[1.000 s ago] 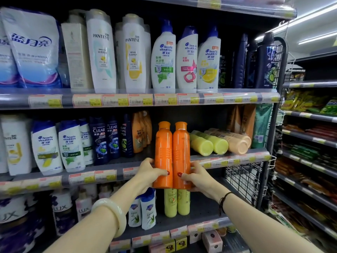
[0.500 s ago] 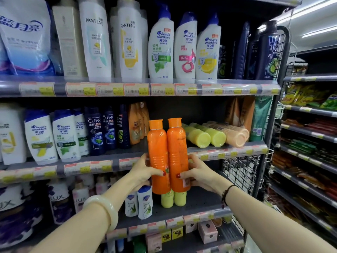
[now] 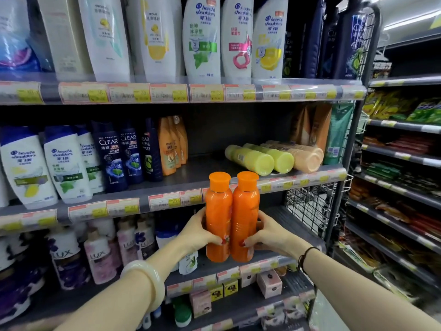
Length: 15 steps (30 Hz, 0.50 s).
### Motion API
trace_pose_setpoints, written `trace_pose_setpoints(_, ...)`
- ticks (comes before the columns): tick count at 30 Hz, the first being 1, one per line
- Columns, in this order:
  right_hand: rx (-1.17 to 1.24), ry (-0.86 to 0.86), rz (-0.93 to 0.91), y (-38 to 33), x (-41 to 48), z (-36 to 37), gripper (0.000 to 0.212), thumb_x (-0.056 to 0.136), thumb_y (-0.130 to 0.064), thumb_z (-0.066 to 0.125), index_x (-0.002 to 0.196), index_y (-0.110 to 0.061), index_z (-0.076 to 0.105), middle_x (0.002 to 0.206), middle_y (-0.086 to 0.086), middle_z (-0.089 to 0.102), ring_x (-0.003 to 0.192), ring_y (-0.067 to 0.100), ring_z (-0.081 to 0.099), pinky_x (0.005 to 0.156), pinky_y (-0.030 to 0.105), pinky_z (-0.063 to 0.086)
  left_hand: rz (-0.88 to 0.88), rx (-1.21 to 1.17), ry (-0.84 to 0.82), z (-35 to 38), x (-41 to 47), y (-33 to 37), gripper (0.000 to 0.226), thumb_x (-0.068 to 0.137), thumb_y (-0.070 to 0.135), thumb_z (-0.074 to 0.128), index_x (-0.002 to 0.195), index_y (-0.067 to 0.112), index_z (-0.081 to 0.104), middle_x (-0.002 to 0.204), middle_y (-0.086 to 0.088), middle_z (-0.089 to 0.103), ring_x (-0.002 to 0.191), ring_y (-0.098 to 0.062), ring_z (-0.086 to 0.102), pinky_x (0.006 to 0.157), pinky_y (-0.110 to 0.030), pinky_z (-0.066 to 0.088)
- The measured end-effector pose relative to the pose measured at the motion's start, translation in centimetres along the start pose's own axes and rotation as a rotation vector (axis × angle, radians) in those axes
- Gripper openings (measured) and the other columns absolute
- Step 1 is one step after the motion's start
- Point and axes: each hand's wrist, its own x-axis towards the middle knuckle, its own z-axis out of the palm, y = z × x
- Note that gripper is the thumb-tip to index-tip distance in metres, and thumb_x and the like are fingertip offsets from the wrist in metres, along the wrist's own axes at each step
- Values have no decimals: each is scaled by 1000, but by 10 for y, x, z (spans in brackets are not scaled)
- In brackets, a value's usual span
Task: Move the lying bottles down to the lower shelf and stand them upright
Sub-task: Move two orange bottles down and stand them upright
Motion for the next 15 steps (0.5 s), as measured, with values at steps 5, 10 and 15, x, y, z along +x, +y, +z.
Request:
trace_pose_setpoints(5,-41,48,-11,24,6,-6,78,69,10,72,128,-28,38,111,-1,59,109,24,58,92,46,52,-26,13,-26,17,15,-21,89,65,3,81,139,19,35,132,-8,56,123,-29,53,103,-48,45)
trace_pose_setpoints(10,-75,49,-18,49,16,-26,67,71,8,72,117,-30,44,109,-3,60,98,11,60,74,25,54,-47,10,-10,47,34,-36,88,68,6,80,140,18,32,136,-8,52,128,-30,50,105,-49,44)
trace_pose_setpoints(15,-119,65,3,73,35,-54,67,70,14,70,118,-25,44,102,-5,60,92,9,60,72,23,54,-57,-20,25,78,59,-48,92,65,6,82,141,20,32,136,-7,53,125,-27,52,103,-45,45)
